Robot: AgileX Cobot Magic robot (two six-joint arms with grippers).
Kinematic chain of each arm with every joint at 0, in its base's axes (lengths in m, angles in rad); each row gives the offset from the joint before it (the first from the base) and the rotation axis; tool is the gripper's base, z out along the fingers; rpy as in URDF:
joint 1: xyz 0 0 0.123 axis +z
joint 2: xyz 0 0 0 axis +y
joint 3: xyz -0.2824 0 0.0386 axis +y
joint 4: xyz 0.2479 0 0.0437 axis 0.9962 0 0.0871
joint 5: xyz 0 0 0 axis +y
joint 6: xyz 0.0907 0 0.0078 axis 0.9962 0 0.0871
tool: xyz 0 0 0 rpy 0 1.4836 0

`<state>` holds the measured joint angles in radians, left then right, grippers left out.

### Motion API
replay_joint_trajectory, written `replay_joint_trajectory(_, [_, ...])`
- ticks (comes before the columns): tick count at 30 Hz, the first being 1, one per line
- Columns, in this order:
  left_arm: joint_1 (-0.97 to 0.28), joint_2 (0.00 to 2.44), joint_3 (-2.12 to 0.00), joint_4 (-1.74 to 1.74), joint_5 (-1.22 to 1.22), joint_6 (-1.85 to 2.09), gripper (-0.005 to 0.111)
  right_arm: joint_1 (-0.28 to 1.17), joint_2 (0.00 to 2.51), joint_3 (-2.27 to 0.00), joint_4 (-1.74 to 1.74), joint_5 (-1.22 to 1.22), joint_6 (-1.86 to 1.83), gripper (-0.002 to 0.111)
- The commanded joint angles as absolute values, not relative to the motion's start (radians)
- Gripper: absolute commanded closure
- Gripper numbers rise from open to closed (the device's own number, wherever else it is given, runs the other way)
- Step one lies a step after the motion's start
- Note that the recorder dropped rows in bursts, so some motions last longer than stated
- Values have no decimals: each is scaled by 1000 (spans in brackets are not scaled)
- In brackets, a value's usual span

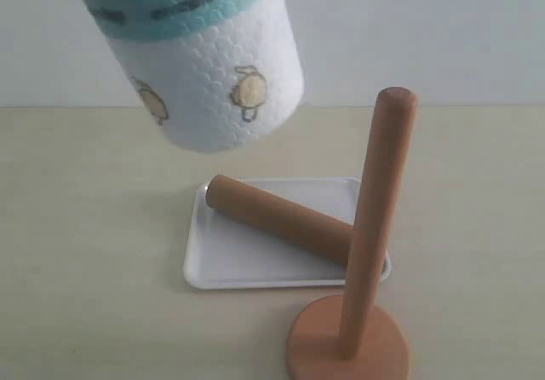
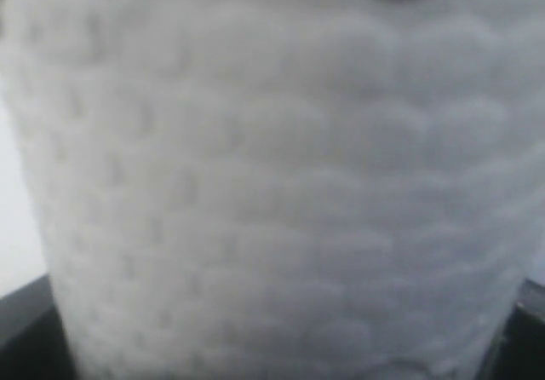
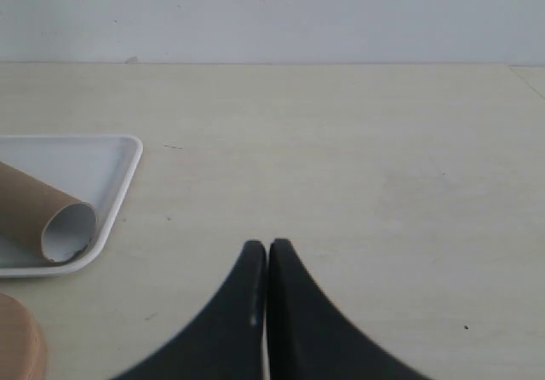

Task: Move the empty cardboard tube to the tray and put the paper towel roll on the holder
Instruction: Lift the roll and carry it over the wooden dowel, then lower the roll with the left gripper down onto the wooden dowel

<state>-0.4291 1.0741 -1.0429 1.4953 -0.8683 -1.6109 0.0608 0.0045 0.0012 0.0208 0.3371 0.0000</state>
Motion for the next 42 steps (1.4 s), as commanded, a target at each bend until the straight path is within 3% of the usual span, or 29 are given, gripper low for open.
replay_joint_trajectory(1, [-537,1142,-1101,1482,-763,-1577,103,56,0,0,14,334,0,109])
replay_joint_trajectory(6, [-625,1228,-1192,1491,-731,-1557,103,56,0,0,14,334,0,109])
replay_joint_trajectory(14, [-664,1353,-1346,1570,-729,-1667,103,56,0,0,14,334,0,109])
replay_joint_trajectory(25, [-734,1470,-1380,1643,-707,-1644,103,56,0,0,14,334,0,109])
replay_joint_trajectory(33, [-734,1514,-1323,1591,-714,-1454,103,56,0,0,14,334,0,109])
replay_joint_trajectory(42, [-732,1542,-1095,1201,-785,-1027,103,56,0,0,14,334,0,109])
